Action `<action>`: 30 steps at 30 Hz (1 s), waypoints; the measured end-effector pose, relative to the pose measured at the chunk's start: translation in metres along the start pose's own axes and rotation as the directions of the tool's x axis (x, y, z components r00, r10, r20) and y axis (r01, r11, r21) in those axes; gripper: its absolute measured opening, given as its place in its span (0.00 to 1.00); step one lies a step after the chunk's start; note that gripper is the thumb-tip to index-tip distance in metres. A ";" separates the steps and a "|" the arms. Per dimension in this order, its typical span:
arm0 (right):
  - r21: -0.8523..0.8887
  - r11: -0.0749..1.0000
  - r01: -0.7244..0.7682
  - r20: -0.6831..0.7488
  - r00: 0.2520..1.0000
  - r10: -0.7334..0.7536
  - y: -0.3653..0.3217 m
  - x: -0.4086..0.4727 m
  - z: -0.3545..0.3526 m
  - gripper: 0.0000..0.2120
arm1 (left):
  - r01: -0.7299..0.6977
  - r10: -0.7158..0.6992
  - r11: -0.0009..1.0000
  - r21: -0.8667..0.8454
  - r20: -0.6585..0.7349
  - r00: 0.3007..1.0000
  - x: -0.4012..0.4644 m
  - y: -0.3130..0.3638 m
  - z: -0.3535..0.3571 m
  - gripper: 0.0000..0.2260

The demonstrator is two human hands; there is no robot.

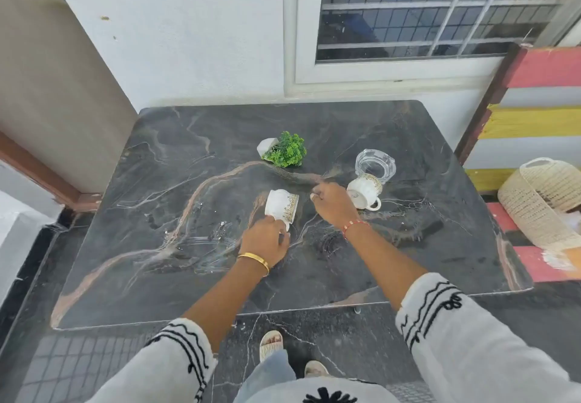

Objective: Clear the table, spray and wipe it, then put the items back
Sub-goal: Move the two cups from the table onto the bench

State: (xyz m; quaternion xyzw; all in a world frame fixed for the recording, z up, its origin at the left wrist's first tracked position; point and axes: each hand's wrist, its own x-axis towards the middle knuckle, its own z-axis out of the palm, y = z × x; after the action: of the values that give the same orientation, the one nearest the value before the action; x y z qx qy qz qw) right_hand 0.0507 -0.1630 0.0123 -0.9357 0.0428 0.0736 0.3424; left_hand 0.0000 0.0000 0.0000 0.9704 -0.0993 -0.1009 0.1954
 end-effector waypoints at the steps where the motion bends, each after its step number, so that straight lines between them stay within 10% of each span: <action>1: 0.010 1.000 0.007 -0.034 0.999 -0.006 0.003 0.001 0.004 0.11 | 0.020 -0.021 0.999 0.030 0.019 1.000 0.001 0.000 0.003 0.10; 30: 0.341 0.898 -0.276 -0.104 0.939 0.328 0.007 -0.031 0.035 0.09 | 0.135 -0.137 0.989 -0.054 -0.041 0.990 0.030 0.010 0.016 0.13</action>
State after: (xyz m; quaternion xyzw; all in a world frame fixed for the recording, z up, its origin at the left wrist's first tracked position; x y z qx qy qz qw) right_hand 0.0157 -0.1447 -0.0136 -0.8520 0.2265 0.0433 0.4700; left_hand 0.0231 -0.0218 -0.0146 0.9717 -0.0258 -0.0949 0.2147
